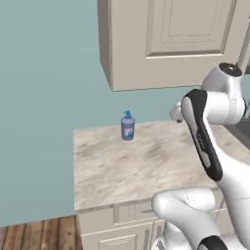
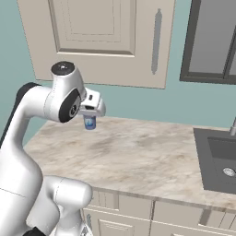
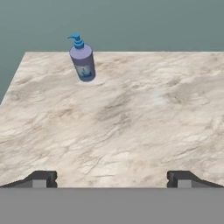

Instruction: Pick the sponge and dish brush from the cabinet and place them on the counter.

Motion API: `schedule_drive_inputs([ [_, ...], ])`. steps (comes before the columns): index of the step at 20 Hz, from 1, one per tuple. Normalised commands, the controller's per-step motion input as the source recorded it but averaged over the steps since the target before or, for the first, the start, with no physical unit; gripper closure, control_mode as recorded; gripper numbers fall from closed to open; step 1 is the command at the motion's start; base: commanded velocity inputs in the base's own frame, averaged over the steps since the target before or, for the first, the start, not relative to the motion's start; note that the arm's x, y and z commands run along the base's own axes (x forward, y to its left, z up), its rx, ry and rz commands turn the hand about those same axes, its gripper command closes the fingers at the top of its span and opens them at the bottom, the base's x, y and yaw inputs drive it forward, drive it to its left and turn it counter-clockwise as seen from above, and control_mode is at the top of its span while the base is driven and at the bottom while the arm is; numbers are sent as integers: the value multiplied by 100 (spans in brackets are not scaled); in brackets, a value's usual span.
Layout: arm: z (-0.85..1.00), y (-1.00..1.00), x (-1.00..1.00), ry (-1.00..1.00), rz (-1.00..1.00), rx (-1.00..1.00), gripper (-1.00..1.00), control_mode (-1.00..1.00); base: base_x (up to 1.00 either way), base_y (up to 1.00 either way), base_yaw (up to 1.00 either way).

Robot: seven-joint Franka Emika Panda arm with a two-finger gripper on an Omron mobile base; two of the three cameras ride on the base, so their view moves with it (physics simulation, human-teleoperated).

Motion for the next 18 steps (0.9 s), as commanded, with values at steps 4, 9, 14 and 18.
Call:
schedule_drive_inputs([
  [4,24,-19,-47,0,-2,0,-100,-100,0,0,0],
  [9,29,-27,-39,0,-3,-1,-100,-100,0,0,0],
  [14,28,-32,-15,-2,-2,-1,-100,-100,0,0,0],
  [18,33,-27,-3,-10,0,-2,-100,-100,0,0,0],
])
